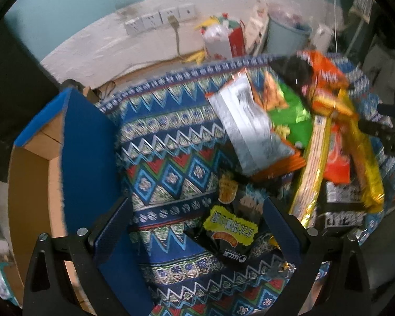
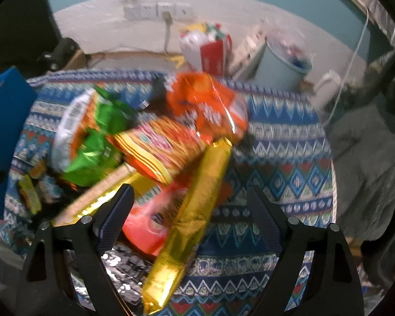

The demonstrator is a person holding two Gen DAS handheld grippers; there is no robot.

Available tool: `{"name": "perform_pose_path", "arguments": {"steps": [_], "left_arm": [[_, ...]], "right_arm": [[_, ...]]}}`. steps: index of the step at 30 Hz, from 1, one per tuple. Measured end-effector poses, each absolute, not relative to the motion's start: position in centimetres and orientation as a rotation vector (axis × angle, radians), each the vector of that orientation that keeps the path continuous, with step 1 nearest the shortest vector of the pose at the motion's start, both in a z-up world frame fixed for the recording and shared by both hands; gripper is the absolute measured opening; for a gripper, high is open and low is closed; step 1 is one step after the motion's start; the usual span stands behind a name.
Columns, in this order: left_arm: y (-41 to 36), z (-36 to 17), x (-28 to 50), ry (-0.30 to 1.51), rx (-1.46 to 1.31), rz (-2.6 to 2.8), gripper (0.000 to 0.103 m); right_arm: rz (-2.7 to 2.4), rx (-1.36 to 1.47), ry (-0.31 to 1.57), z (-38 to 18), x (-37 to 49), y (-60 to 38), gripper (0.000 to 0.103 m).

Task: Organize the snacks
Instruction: 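Grasp black-and-yellow chip bag with left tool while right tool grasps yellow bar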

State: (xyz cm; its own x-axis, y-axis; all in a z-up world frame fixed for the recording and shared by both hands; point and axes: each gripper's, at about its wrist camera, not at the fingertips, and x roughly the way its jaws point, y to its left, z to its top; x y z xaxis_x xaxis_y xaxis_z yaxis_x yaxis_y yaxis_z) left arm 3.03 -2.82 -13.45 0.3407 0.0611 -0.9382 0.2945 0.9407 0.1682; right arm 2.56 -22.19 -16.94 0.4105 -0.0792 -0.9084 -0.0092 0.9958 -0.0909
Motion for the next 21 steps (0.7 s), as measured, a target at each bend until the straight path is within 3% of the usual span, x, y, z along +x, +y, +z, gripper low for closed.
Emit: {"name": "perform_pose_path", "arguments": {"steps": [7, 10, 15, 21], "left_arm": [[-4.1, -16.7, 3.0, 1.302, 0.369, -0.202, 0.101], [-4.6, -17.8, 3.2, 1.322, 0.381, -0.215, 0.101], [-5.0, -19.1, 3.2, 1.338, 0.426, -0.220, 0.101], [-4.8, -20.9, 4.3, 1.356, 0.430, -0.213, 0.101]], "right_arm": [[-0.064, -0.064, 1.243, -20.3, 2.5, -23.7, 0.086], [-0.053, -0.067, 1.286, -21.5, 2.4, -23.9, 0.074], [-0.065, -0.087, 1.330, -22.8, 2.0, -25.1, 0.042], [-0.079, -0.011, 1.326, -23.1, 1.9, -26.8, 0.043]]}}
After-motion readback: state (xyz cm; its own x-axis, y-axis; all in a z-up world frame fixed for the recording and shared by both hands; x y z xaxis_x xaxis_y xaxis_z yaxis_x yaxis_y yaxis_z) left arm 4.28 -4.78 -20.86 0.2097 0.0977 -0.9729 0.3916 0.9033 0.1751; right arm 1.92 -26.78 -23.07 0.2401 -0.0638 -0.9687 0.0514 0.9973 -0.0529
